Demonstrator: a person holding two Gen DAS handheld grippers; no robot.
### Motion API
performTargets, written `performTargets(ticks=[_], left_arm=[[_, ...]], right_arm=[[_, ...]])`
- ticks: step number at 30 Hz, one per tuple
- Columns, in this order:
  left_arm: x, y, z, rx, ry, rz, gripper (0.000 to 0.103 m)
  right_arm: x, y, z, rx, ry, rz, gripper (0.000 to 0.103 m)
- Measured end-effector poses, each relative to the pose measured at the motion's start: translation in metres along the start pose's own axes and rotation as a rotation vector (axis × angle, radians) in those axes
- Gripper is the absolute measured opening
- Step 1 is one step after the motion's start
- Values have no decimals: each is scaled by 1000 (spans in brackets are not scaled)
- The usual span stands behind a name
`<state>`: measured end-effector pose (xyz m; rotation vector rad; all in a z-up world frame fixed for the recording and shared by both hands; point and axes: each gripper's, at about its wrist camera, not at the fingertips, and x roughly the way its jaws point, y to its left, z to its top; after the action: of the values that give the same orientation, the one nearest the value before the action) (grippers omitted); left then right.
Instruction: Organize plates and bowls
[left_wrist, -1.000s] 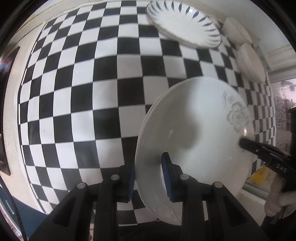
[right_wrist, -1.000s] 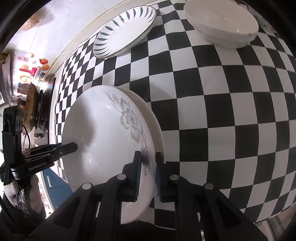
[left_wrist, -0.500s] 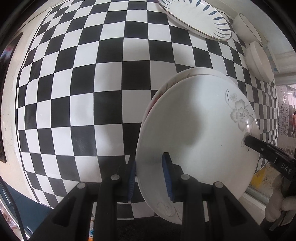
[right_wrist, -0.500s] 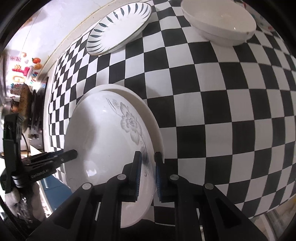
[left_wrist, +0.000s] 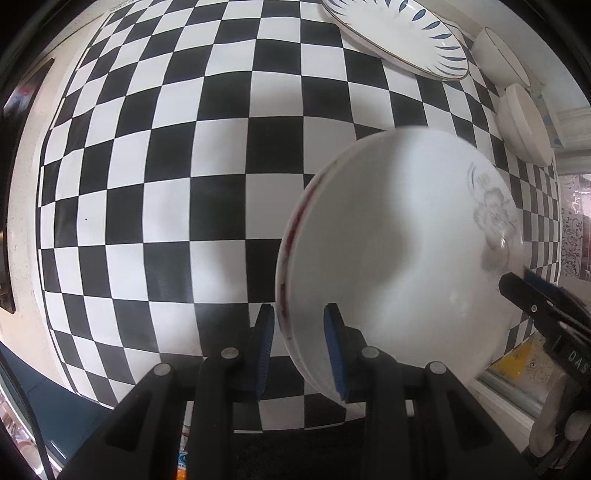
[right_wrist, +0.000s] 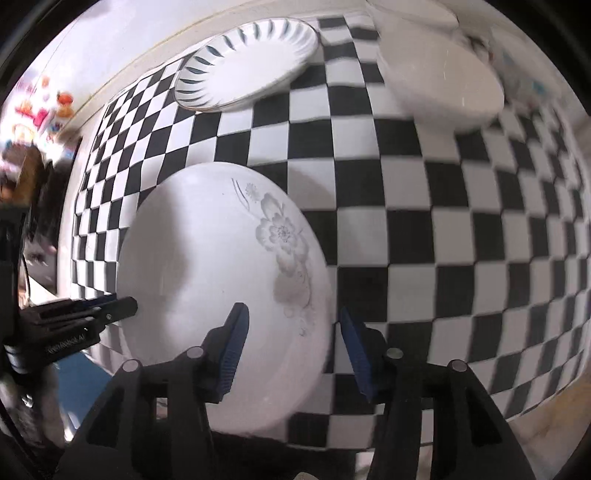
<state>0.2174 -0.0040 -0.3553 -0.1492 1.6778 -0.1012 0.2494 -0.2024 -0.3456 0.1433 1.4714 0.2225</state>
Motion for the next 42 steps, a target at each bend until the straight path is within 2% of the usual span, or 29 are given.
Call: performTargets(ticks=[2,8,10,13,17,20,24,28,34,38,42], left_arm=[[1,-2,0,-2,-2,3,25],[-4,-8,1,-5,-16,13,26],[-13,-9,0,-12,-44,20,26],[-29,-5,3,-23,-72,19,29],[-48,-9,18,-32,-99,-29,30],[-66,-12,40,-37,-126,-67,33],[-85,-10,87,-73,-158,-142,40],[-87,-4,134,-108,-150,-184,42],[-67,-3,199,-123,-129,-194,42],[-47,-2,231,-127,-89,-208,42],[-28,-3,249,-108,-61,-192,40]], right_arm=[[3,3,0,-4,24,33,55],[9,0,1,-9,51,47,59],[9,-2,1,-15,55,41,71],[4,-2,6,-30,43,40,84],[-12,-7,25,4,8,94,86],[-26,-16,53,55,-12,143,86],[-45,-25,104,107,-74,253,86],[-45,-33,166,153,-103,284,86],[-7,-48,228,206,-41,267,85],[24,-56,249,227,2,240,83],[43,-58,257,235,36,239,69]])
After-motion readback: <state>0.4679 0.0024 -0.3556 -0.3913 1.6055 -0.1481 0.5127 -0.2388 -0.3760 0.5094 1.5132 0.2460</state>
